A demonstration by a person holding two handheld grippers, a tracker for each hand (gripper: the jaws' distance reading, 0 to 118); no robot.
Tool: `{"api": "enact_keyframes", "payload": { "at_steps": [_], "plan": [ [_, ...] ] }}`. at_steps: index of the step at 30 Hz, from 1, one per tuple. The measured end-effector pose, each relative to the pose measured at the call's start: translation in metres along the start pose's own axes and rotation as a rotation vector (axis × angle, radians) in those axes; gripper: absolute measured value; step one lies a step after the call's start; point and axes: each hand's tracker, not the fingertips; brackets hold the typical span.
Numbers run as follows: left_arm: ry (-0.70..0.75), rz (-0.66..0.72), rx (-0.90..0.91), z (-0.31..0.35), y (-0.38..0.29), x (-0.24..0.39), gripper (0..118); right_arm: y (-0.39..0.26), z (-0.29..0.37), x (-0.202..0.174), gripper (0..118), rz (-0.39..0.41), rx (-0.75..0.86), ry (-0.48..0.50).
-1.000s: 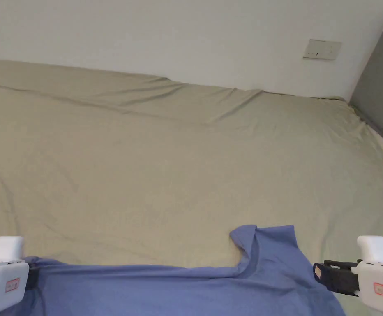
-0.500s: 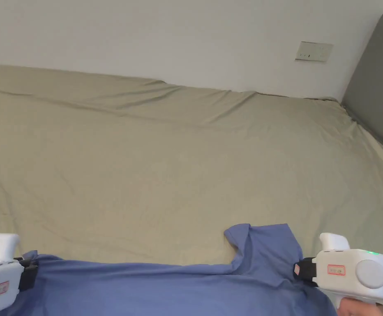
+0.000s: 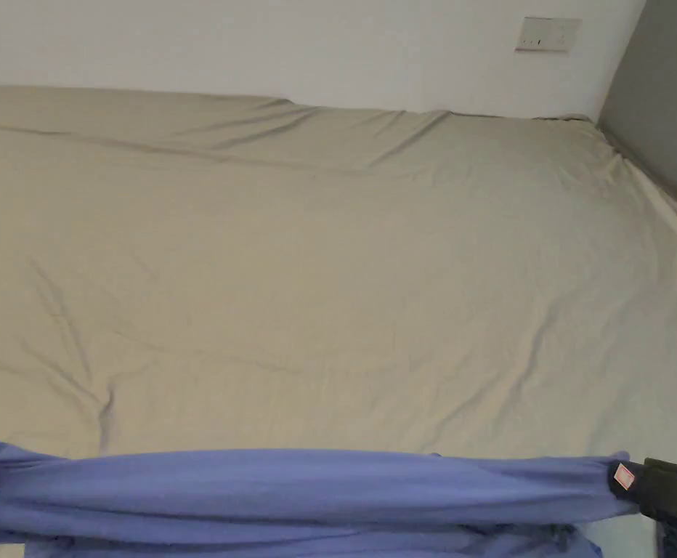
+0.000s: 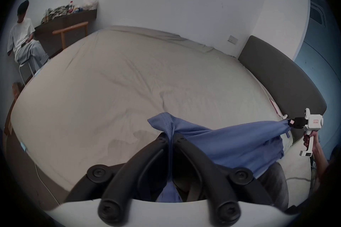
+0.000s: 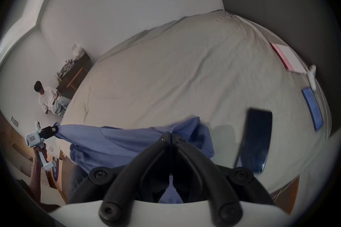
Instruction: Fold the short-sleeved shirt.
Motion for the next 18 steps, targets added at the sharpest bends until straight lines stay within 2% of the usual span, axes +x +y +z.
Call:
{"api": "enact_keyframes", "payload": {
  "at_steps": [5,8,10,12,14,16,17,18],
  "plan": [
    [0.000,-0.009,-0.104,-0.003,-0.056,-0.003,5,-0.082,0.005,0.011,9,-0.135,-0.077,-0.038],
    [0.002,0.035,-0.173,-0.012,-0.084,-0.005,5,-0.118,-0.015,0.027,9,-0.086,-0.152,-0.119],
    [0.005,0.037,-0.233,-0.022,-0.097,-0.008,5,-0.129,-0.025,0.033,9,-0.095,-0.168,-0.115],
    [0.031,-0.024,-0.320,-0.033,-0.109,-0.006,5,-0.130,-0.030,0.031,9,-0.120,-0.139,-0.123],
    [0.034,-0.075,-0.244,-0.032,-0.112,-0.002,5,-0.124,-0.035,0.021,8,-0.058,-0.158,-0.174],
    [0.032,-0.031,-0.277,-0.040,-0.110,-0.015,6,-0.124,-0.037,0.008,9,0.051,-0.164,-0.232],
    [0.027,-0.021,-0.272,-0.041,-0.110,-0.018,12,-0.125,-0.038,0.001,10,0.119,-0.163,-0.254],
    [0.021,-0.018,-0.276,-0.041,-0.109,-0.020,25,-0.126,-0.037,-0.003,15,0.181,-0.163,-0.271]
  ]
}}
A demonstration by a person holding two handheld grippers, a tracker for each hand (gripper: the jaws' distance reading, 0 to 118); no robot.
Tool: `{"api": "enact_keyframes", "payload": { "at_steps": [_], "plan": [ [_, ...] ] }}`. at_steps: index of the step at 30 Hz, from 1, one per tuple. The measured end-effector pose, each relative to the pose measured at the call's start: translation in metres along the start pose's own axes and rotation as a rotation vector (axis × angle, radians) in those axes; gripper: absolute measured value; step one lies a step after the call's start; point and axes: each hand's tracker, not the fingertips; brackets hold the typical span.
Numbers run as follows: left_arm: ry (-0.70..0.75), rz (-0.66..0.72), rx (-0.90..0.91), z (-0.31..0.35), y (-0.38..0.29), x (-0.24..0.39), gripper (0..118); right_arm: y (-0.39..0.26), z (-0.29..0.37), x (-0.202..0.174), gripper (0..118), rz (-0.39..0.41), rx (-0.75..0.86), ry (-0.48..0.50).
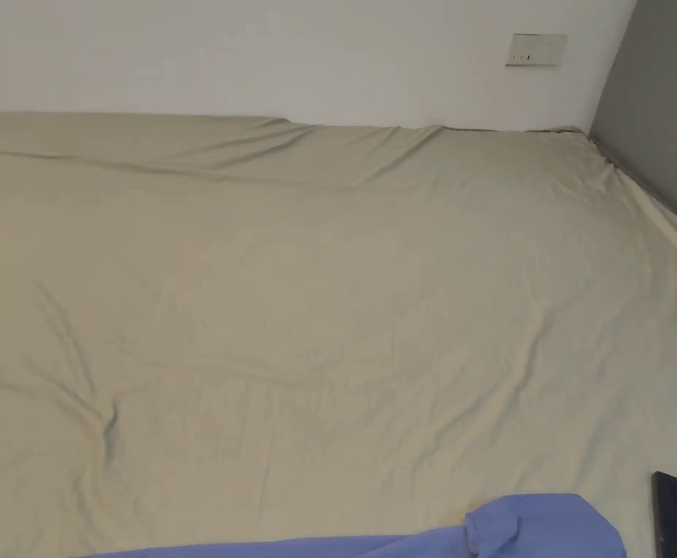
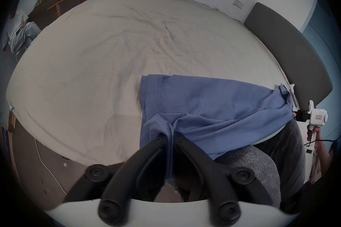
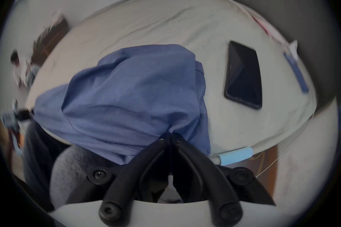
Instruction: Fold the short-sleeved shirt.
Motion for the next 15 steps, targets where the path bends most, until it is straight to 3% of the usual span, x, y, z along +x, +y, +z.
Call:
{"api": "enact_keyframes", "payload": {
  "at_steps": [2,3,4,5,6,11,12,13,15],
  "plan": [
    [-0.036,0.004,-0.011,0.008,0.001,-0.008,63,0.007,0.016,-0.004,24,0.059,-0.007,-0.035],
    [-0.110,0.035,-0.021,0.017,0.005,-0.013,94,0.009,0.036,-0.005,41,0.023,0.086,-0.025],
    [-0.201,0.069,-0.002,0.029,0.008,-0.019,105,0.008,0.059,-0.005,65,-0.002,0.210,0.020],
    [-0.300,0.107,0.052,0.046,0.009,-0.022,105,0.014,0.082,-0.009,89,-0.018,0.327,0.070],
    [-0.395,0.139,0.122,0.059,0.011,-0.032,105,0.026,0.100,-0.017,104,-0.015,0.393,0.087],
    [-0.577,0.390,0.231,0.046,0.024,-0.081,105,0.079,0.162,-0.060,104,0.068,0.648,0.125],
    [-0.584,0.429,0.144,0.028,0.030,-0.091,105,0.088,0.168,-0.068,98,0.089,0.687,0.155],
    [-0.604,0.439,0.047,0.008,0.033,-0.100,105,0.095,0.172,-0.075,80,0.105,0.715,0.197],
    [-0.601,0.466,-0.064,-0.030,0.032,-0.113,105,0.110,0.173,-0.087,8,0.108,0.763,0.255]
  ]
}}
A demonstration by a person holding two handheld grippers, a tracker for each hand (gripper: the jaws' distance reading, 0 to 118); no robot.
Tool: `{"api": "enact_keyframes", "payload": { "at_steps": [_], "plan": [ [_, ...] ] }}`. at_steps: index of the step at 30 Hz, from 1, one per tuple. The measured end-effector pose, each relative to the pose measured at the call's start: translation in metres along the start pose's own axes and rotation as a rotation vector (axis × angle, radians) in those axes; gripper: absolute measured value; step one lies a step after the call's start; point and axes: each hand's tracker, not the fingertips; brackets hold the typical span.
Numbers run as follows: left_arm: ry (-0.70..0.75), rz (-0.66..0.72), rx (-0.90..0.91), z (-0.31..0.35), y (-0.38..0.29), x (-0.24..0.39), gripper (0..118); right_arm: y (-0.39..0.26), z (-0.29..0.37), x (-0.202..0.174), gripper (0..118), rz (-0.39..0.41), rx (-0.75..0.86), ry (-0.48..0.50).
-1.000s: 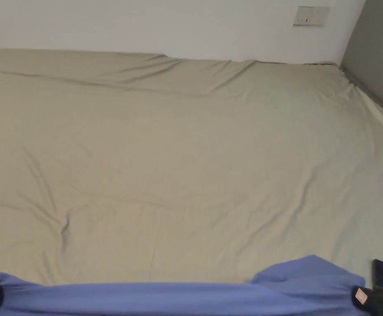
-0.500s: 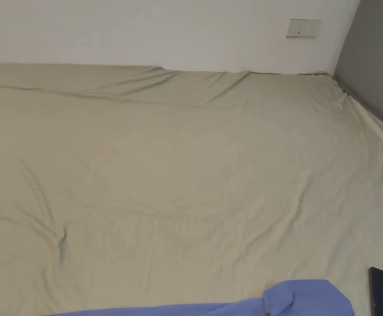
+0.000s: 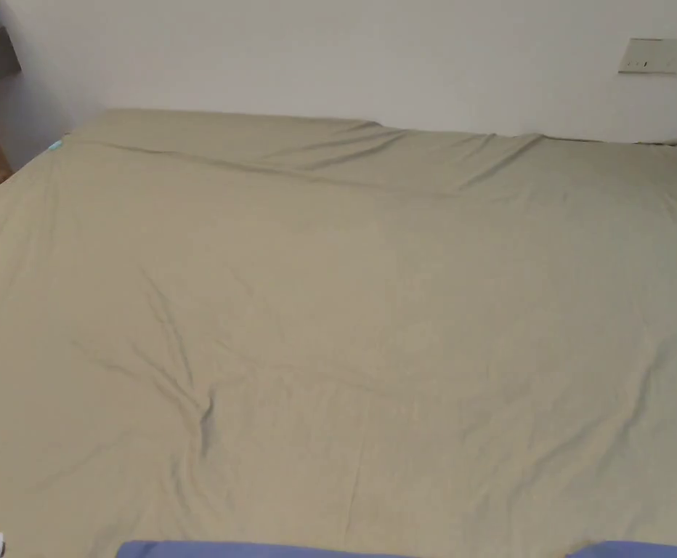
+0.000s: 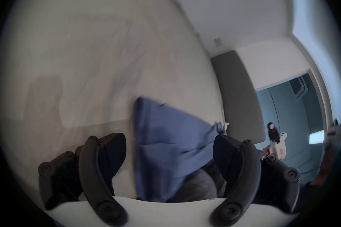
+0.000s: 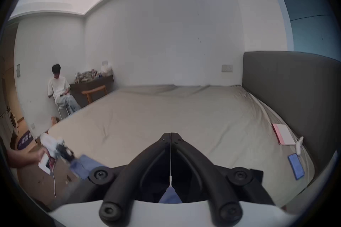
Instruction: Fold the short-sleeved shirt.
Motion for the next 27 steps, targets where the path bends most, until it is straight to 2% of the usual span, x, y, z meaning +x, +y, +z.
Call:
{"api": "enact_keyframes", "payload": {
  "at_steps": [1,2,3,4,6,7,8,9,10,11,12,13,15,21,24,27],
  "plan": [
    [-0.001,0.044,-0.062,-0.013,0.001,-0.009,101,0.003,0.000,0.001,8,-0.019,0.028,-0.011],
    [-0.230,0.032,0.015,-0.013,0.002,-0.015,100,0.006,-0.001,0.001,8,-0.053,0.013,0.029],
    [-0.303,0.068,0.019,-0.021,0.005,-0.015,100,0.009,-0.002,-0.002,8,-0.057,0.016,0.044],
    [-0.273,0.121,-0.031,-0.036,0.007,-0.017,100,0.010,-0.002,-0.006,8,-0.050,0.022,0.023],
    [-0.364,0.128,-0.025,-0.041,-0.001,-0.020,95,0.007,-0.007,-0.006,8,-0.041,0.030,0.022],
    [-0.365,0.129,-0.030,-0.048,-0.002,-0.019,80,0.006,-0.009,-0.008,8,-0.043,0.028,0.025],
    [-0.322,0.127,-0.031,-0.056,-0.002,-0.017,39,0.004,-0.010,-0.009,8,-0.044,0.023,0.026],
    [-0.241,0.138,-0.062,-0.068,-0.002,-0.015,10,0.002,-0.010,-0.008,8,-0.038,0.015,0.024],
    [-0.083,0.126,-0.086,-0.073,-0.006,-0.014,10,0.001,-0.010,-0.008,8,-0.025,0.005,0.024],
    [-0.113,0.105,-0.125,-0.073,-0.007,-0.014,10,-0.001,-0.010,-0.008,8,-0.011,-0.006,0.021],
    [-0.277,0.107,-0.107,-0.063,-0.004,-0.011,10,-0.001,-0.010,-0.007,8,-0.007,-0.016,0.022],
    [-0.305,0.106,-0.118,-0.059,-0.002,-0.006,10,0.005,-0.024,-0.028,8,0.007,-0.035,0.021],
    [-0.229,0.069,-0.060,-0.040,0.006,-0.011,10,0.006,-0.025,-0.032,8,0.012,-0.051,0.026],
    [-0.195,0.060,0.010,0.012,0.029,-0.025,10,0.010,-0.027,-0.044,8,0.033,-0.066,0.017],
    [-0.170,0.042,0.058,0.035,0.033,-0.011,10,0.012,-0.025,-0.049,8,0.033,-0.061,0.008],
    [0.020,-0.073,0.037,0.064,0.048,-0.001,10,0.015,-0.025,-0.053,8,0.017,-0.058,0.006]
  ]
}}
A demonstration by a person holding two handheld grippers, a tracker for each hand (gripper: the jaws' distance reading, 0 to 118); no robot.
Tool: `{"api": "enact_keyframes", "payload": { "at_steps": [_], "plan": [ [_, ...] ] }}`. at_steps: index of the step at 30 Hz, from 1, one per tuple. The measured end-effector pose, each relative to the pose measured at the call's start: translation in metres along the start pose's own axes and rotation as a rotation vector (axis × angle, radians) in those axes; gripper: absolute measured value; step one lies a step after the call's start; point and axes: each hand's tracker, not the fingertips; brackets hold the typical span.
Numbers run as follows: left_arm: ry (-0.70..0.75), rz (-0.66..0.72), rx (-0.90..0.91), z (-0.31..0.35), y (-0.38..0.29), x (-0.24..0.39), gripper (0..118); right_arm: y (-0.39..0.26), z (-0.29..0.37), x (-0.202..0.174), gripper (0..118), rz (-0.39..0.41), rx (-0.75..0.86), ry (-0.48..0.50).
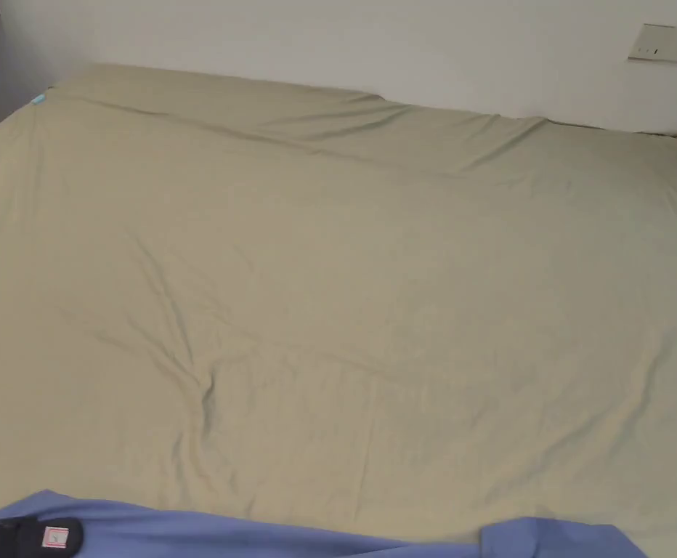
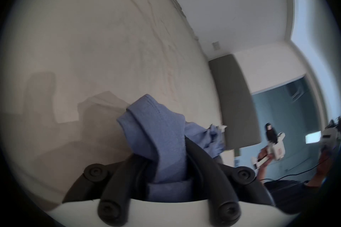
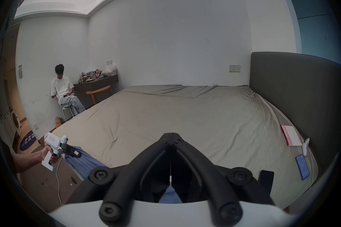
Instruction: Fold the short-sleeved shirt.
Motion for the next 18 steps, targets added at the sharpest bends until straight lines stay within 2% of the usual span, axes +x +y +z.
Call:
{"api": "enact_keyframes", "payload": {
  "at_steps": [4,6,7,8,12,15,18],
  "plan": [
    [0.122,-0.061,0.072,0.049,0.027,0.017,10,0.003,0.006,0.001,8,-0.002,0.014,-0.002],
    [0.193,0.021,0.141,0.071,0.043,0.035,10,0.006,0.012,0.001,8,0.006,0.023,-0.004],
    [0.210,0.036,0.194,0.071,0.035,0.065,10,0.006,0.014,0.000,8,0.012,0.026,-0.006],
    [0.196,-0.007,0.224,0.068,0.028,0.090,10,0.005,0.013,-0.001,8,0.017,0.025,-0.006],
    [0.396,-0.247,0.042,0.004,0.005,0.172,10,-0.006,0.016,0.013,8,-0.012,-0.008,-0.006],
    [0.322,-0.280,-0.064,-0.053,-0.013,0.194,10,-0.009,0.019,0.011,8,-0.017,-0.016,0.000],
    [0.317,-0.324,-0.166,-0.118,-0.025,0.205,10,-0.012,0.023,0.012,8,-0.002,-0.027,-0.011]
  ]
}}
